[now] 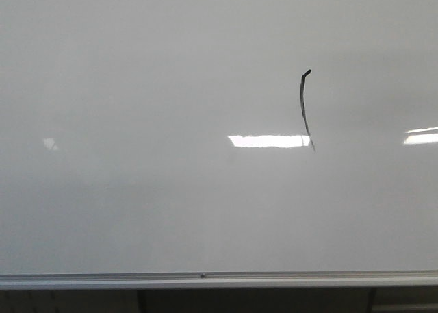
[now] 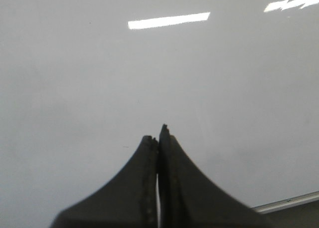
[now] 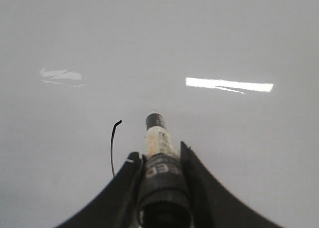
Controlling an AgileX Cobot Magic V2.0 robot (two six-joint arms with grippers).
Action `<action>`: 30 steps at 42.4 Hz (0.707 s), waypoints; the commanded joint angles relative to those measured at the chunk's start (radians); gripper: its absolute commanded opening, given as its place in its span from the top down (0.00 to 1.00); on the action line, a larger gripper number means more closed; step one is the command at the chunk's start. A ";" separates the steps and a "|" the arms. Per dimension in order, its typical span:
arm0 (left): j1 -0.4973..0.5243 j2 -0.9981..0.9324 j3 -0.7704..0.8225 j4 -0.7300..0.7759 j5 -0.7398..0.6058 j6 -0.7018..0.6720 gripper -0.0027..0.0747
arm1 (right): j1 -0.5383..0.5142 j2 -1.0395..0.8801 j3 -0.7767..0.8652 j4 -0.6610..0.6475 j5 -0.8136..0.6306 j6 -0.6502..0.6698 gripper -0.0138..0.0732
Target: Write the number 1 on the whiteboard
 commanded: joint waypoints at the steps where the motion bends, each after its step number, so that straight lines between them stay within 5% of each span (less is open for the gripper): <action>1: 0.000 0.000 -0.027 -0.024 -0.075 -0.009 0.99 | -0.006 0.004 -0.026 0.004 -0.074 0.001 0.91; 21: -0.004 0.014 -0.032 -0.116 -0.102 0.003 0.99 | 0.028 0.187 -0.291 0.010 0.383 -0.100 0.91; 30: -0.085 0.155 -0.115 -0.254 0.116 0.262 0.99 | 0.131 0.326 -0.423 0.142 0.613 -0.252 0.91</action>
